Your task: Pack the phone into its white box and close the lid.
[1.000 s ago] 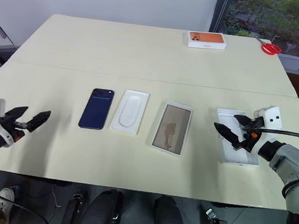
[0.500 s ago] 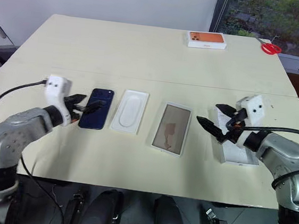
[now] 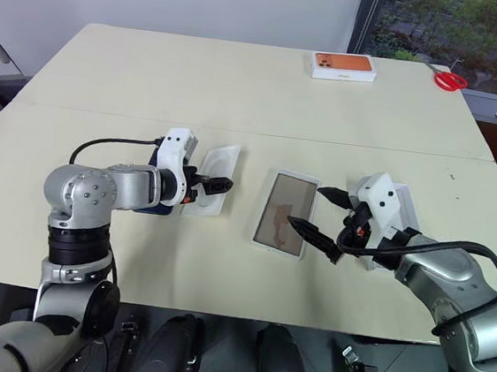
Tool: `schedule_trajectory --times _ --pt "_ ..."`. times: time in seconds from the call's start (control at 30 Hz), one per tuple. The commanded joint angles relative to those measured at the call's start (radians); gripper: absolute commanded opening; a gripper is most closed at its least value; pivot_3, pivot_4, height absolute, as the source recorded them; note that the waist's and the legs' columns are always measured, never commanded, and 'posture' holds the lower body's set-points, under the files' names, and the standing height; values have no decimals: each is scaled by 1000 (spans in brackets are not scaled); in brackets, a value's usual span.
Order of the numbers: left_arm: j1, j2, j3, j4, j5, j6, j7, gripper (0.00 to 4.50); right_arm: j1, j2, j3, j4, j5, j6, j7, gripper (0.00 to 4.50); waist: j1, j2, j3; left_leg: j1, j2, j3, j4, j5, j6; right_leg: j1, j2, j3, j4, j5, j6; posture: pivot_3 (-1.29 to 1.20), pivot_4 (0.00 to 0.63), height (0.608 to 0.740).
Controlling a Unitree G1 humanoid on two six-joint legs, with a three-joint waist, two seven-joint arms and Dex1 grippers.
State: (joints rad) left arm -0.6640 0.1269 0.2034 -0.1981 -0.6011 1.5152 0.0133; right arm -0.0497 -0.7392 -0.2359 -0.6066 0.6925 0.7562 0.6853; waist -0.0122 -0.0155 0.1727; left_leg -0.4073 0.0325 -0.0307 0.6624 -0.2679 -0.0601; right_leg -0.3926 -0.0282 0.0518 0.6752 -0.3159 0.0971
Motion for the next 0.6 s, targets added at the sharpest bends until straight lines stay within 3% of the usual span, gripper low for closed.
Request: schedule_trajectory --times 0.03,0.4,0.6 --pt "-6 -20 23 -40 27 -6 13 4500 24 -5 -11 -28 -11 -28 -2 4478 0 0 0 0 0 0 0 0 0 0 0 0 0 0 0 0 150 731" --pt "-60 -60 166 -98 46 63 13 4500 60 -6 -13 -35 -10 -45 3 4478 0 0 0 0 0 0 0 0 0 0 0 0 0 0 0 0 150 731" --pt "-56 -77 163 -64 95 99 21 4500 50 -5 -4 -28 -14 -53 3 4478 1 0 0 0 0 0 0 0 0 0 0 0 0 0 0 0 150 731"
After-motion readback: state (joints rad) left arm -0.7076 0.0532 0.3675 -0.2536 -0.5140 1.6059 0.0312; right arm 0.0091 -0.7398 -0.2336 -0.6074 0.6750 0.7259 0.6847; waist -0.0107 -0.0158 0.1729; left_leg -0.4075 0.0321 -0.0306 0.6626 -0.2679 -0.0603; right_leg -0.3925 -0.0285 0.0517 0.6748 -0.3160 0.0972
